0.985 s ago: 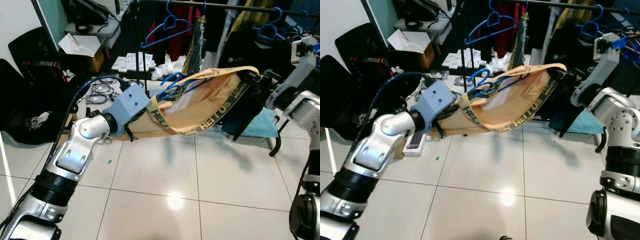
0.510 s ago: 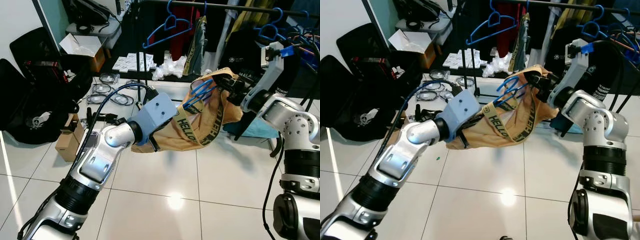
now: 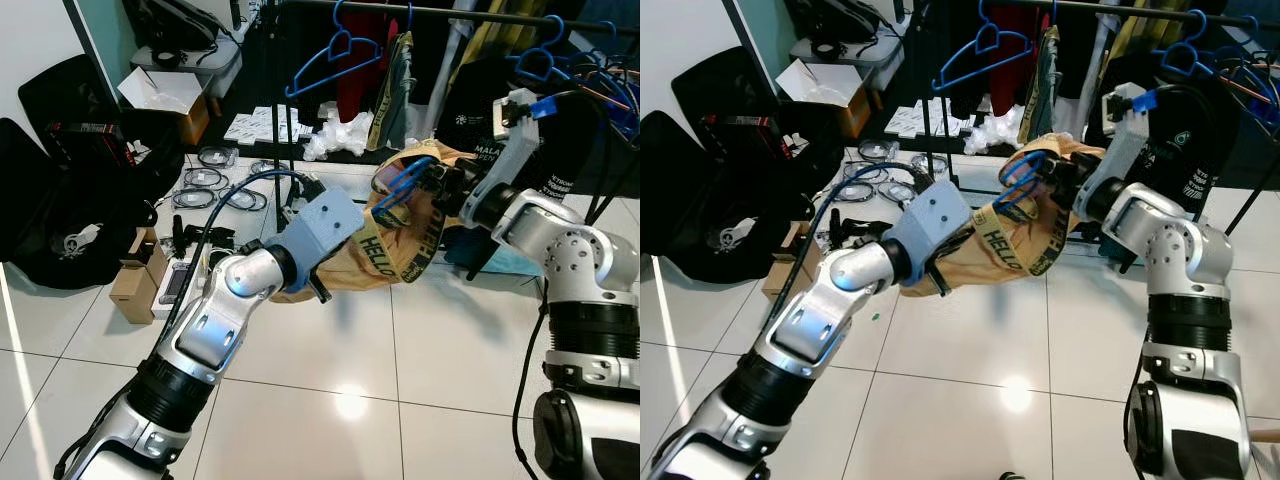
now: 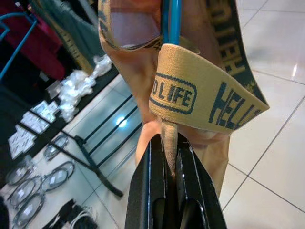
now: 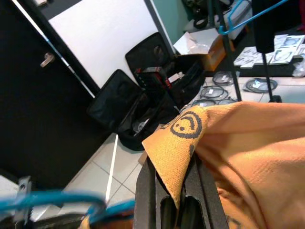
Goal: Hang hanger
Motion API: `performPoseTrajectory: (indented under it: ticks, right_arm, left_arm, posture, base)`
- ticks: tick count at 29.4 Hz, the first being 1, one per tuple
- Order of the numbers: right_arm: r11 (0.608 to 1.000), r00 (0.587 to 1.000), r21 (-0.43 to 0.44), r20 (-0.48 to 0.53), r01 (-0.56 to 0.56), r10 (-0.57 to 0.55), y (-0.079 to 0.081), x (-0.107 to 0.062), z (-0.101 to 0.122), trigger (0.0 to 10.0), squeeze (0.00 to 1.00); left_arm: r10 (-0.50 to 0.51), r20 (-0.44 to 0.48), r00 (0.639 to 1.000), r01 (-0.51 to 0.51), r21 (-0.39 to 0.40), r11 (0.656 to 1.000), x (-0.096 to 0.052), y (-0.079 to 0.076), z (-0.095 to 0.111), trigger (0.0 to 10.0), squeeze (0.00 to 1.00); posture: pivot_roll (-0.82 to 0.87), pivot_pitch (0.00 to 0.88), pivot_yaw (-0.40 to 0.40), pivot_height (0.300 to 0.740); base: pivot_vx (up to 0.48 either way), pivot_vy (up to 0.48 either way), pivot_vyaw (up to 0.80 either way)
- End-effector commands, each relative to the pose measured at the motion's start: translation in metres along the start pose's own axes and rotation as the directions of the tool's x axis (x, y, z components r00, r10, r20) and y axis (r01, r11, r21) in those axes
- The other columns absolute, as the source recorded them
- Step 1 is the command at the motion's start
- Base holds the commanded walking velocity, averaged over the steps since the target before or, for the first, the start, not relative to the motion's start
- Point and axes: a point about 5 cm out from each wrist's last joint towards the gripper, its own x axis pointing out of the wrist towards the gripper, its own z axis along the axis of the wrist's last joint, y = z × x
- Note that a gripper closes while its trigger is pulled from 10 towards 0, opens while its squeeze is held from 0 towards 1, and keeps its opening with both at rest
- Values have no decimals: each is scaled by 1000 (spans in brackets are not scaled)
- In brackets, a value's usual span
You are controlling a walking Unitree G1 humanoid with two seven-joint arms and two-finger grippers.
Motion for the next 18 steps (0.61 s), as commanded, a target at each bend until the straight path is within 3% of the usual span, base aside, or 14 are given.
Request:
performPoseTrajectory:
  ticks: [1, 3, 5, 8, 9, 11, 12, 14, 15, 18]
  right_arm:
    - [1000, 999, -18, -47, -13, 12, 2, -1, -8, 0, 0]
    - [999, 997, -49, -74, 14, -18, -4, -8, -9, 0, 0]
    - [998, 995, -68, -94, 9, -15, -5, -10, -11, 0, 0]
    - [996, 994, -83, -112, -7, -3, -3, -11, -14, 0, 0]
    - [994, 990, -107, -141, -20, 5, 0, -11, -19, 902, 0]
    - [994, 990, -107, -141, -20, 5, 0, -11, -19, 902, 0]
    - [991, 987, -130, -158, -17, -4, 1, -10, -25, 10000, 0]
    - [991, 987, -130, -158, -17, -4, 1, -10, -25, 10000, 0]
    - [990, 987, -137, -161, -33, 10, 4, -8, -28, 10000, 1000]
    - [983, 984, -157, -167, -96, 70, 15, -4, -33, 10000, 1000]
  left_arm:
    - [53, -41, 998, -54, -10, 999, 0, 12, -5, 10000, 0]
    - [134, -115, 984, -136, -7, 991, -8, 34, -19, 10000, 0]
    - [155, -135, 979, -157, -9, 988, -11, 40, -24, 10000, 0]
    - [162, -143, 976, -165, -13, 986, -12, 41, -26, 10000, 0]
    - [159, -141, 977, -164, -21, 986, -13, 39, -26, 10000, 0]
    - [159, -141, 977, -164, -21, 986, -13, 39, -26, 10000, 0]
    - [151, -131, 980, -155, -27, 987, -11, 36, -24, 10000, 0]
    - [151, -131, 980, -155, -27, 987, -11, 36, -24, 10000, 0]
    - [134, -113, 984, -139, -33, 990, -9, 31, -20, 10000, 0]
    - [89, -78, 993, -93, -62, 994, -5, 18, -13, 10000, 0]
  posture:
    - [-47, 127, 11, 740]
    - [-47, 129, 10, 740]
    - [-50, 130, 12, 740]
    - [-51, 130, 12, 740]
    - [-52, 129, 10, 740]
    - [-52, 129, 10, 740]
    - [-49, 129, 9, 740]
    - [-49, 129, 9, 740]
    - [-46, 127, 8, 740]
    - [-50, 125, 9, 740]
  base:
    - [0, 0, 0]
    - [0, 0, 0]
    - [0, 0, 0]
    - [0, 0, 0]
    - [0, 0, 0]
    - [0, 0, 0]
    - [0, 0, 0]
    - [0, 0, 0]
    - [0, 0, 0]
    - [0, 0, 0]
